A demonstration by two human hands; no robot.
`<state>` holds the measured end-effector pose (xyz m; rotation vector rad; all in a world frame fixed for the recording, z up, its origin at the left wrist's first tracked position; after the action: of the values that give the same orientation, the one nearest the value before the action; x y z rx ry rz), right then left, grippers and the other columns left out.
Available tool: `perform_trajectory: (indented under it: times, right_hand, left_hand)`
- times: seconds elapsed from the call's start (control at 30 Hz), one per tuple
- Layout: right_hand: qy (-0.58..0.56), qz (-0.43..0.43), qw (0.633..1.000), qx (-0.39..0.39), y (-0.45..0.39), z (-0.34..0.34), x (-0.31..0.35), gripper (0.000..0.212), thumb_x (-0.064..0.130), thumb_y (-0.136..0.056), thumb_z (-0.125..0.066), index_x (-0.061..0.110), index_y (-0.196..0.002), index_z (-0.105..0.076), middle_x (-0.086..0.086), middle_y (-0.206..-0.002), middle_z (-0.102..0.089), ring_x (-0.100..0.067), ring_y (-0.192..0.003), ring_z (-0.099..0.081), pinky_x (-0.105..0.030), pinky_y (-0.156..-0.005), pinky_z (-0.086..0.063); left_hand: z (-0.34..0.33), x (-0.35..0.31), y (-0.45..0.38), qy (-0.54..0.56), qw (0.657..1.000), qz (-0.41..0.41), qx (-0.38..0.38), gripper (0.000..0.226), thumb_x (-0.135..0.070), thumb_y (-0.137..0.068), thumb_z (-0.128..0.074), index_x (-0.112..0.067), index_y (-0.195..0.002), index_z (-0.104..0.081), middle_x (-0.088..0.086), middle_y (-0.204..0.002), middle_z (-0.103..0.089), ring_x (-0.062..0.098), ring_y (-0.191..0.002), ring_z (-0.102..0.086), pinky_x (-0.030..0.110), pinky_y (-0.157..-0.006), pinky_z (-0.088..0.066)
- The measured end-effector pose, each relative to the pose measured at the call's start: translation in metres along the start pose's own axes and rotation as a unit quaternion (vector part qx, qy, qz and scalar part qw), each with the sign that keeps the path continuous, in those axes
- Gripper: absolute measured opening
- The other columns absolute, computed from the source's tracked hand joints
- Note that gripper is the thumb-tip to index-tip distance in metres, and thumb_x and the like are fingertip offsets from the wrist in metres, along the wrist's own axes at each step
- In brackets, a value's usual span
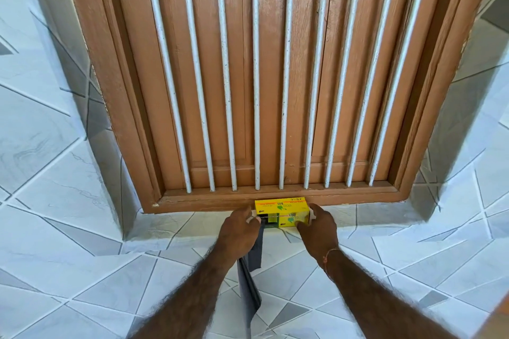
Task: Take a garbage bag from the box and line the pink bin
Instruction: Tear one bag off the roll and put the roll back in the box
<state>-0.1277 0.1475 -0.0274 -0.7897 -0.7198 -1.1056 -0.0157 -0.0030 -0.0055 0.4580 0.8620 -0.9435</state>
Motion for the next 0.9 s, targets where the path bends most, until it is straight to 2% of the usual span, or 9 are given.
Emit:
perform_trajectory:
  times: [0.17, 0.23, 0.33, 0.43, 0.53, 0.63, 0.73, 0.83, 0.9]
  right_hand:
    - [-0.072, -0.003, 0.996, -0.057, 0.039, -0.005, 0.001, 0.047, 0.020, -0.081, -0.073, 0.014, -0.124, -0.055, -0.011, -0.120, -0.058, -0.029, -0.109, -0.058, -0.045, -0.098, -0.048]
    - [-0.187, -0.020, 0.982, 0.003, 0.064, -0.009, 0.011, 0.051, 0.042, -0.076, -0.074, 0.021, -0.119, -0.057, -0.005, -0.113, -0.065, -0.023, -0.105, -0.062, -0.042, -0.094, -0.051]
    - [-0.355, -0.080, 0.916, 0.170, 0.093, -0.024, 0.023, 0.089, 0.070, -0.053, -0.074, 0.031, -0.129, -0.049, -0.003, -0.119, -0.067, -0.019, -0.111, -0.063, -0.035, -0.091, -0.051]
    - [-0.409, -0.093, 0.873, 0.247, 0.118, -0.035, 0.031, 0.062, 0.048, -0.068, -0.070, 0.029, -0.125, -0.053, 0.001, -0.106, -0.071, -0.015, -0.095, -0.067, -0.029, -0.083, -0.053]
    - [-0.426, -0.059, 0.857, 0.286, 0.147, -0.032, 0.040, 0.054, 0.036, -0.077, -0.062, 0.019, -0.127, -0.054, -0.019, -0.117, -0.066, -0.025, -0.100, -0.062, -0.037, -0.092, -0.050]
    - [-0.414, 0.001, 0.864, 0.288, 0.177, -0.015, 0.051, 0.079, 0.024, -0.063, -0.080, 0.025, -0.134, -0.047, -0.006, -0.123, -0.068, -0.018, -0.108, -0.064, -0.025, -0.086, -0.052]
    - [-0.350, 0.063, 0.891, 0.281, 0.208, -0.007, 0.060, 0.089, 0.011, -0.061, -0.087, 0.022, -0.137, -0.043, 0.002, -0.128, -0.066, -0.016, -0.119, -0.061, -0.030, -0.096, -0.050]
    - [-0.316, 0.060, 0.910, 0.260, 0.240, 0.002, 0.066, 0.055, -0.007, -0.068, -0.079, 0.020, -0.112, -0.060, 0.011, -0.102, -0.075, -0.004, -0.098, -0.068, -0.024, -0.084, -0.053]
    - [-0.288, 0.064, 0.908, 0.296, 0.265, 0.007, 0.067, 0.045, -0.010, -0.072, -0.072, 0.021, -0.103, -0.061, 0.016, -0.093, -0.075, 0.003, -0.088, -0.067, -0.020, -0.077, -0.053]
  left_hand:
    - [0.015, -0.003, 0.015, 0.065, 0.997, -0.011, -0.028, 0.017, -0.022, -0.094, -0.047, -0.022, -0.095, -0.064, 0.005, -0.108, -0.068, 0.023, -0.109, -0.061, 0.034, -0.091, -0.046]
    - [0.024, -0.009, 0.025, 0.127, 0.991, -0.013, -0.039, 0.018, -0.024, -0.094, -0.050, -0.025, -0.098, -0.068, -0.004, -0.101, -0.068, 0.016, -0.100, -0.062, 0.030, -0.086, -0.045]
    - [0.041, -0.028, 0.040, 0.219, 0.974, -0.026, -0.050, 0.024, -0.023, -0.095, -0.054, -0.022, -0.115, -0.068, -0.010, -0.105, -0.066, 0.004, -0.096, -0.059, 0.023, -0.088, -0.046]
    - [0.053, -0.040, 0.055, 0.292, 0.953, -0.044, -0.064, 0.028, -0.022, -0.094, -0.056, -0.019, -0.119, -0.066, -0.006, -0.114, -0.070, 0.004, -0.105, -0.062, 0.018, -0.091, -0.048]
    - [0.062, -0.050, 0.077, 0.358, 0.929, -0.038, -0.086, 0.029, -0.020, -0.094, -0.055, -0.016, -0.120, -0.066, -0.002, -0.113, -0.072, 0.013, -0.108, -0.066, 0.030, -0.096, -0.051]
    - [0.075, -0.070, 0.104, 0.428, 0.894, -0.058, -0.114, 0.025, -0.012, -0.095, -0.054, -0.011, -0.116, -0.067, 0.001, -0.106, -0.073, 0.023, -0.108, -0.067, 0.039, -0.097, -0.053]
    - [0.088, -0.094, 0.134, 0.447, 0.875, -0.085, -0.167, 0.023, -0.014, -0.093, -0.056, -0.017, -0.112, -0.070, 0.003, -0.109, -0.073, 0.021, -0.109, -0.066, 0.041, -0.099, -0.051]
    - [0.097, -0.118, 0.167, 0.436, 0.860, -0.118, -0.237, 0.028, -0.012, -0.092, -0.057, -0.013, -0.118, -0.067, -0.003, -0.113, -0.070, 0.004, -0.101, -0.066, 0.025, -0.095, -0.052]
    - [0.099, -0.132, 0.193, 0.414, 0.853, -0.136, -0.287, 0.029, -0.008, -0.092, -0.057, -0.010, -0.120, -0.065, -0.012, -0.098, -0.068, -0.014, -0.080, -0.063, 0.007, -0.076, -0.051]
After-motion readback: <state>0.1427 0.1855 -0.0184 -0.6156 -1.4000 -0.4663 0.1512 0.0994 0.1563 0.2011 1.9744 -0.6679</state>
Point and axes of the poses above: each hand's wrist, its own y-axis away from the middle knuckle, its own z-axis out of the back of the hand, x = y × z, the point moved 2 cm from there along -y, towards the middle knuckle
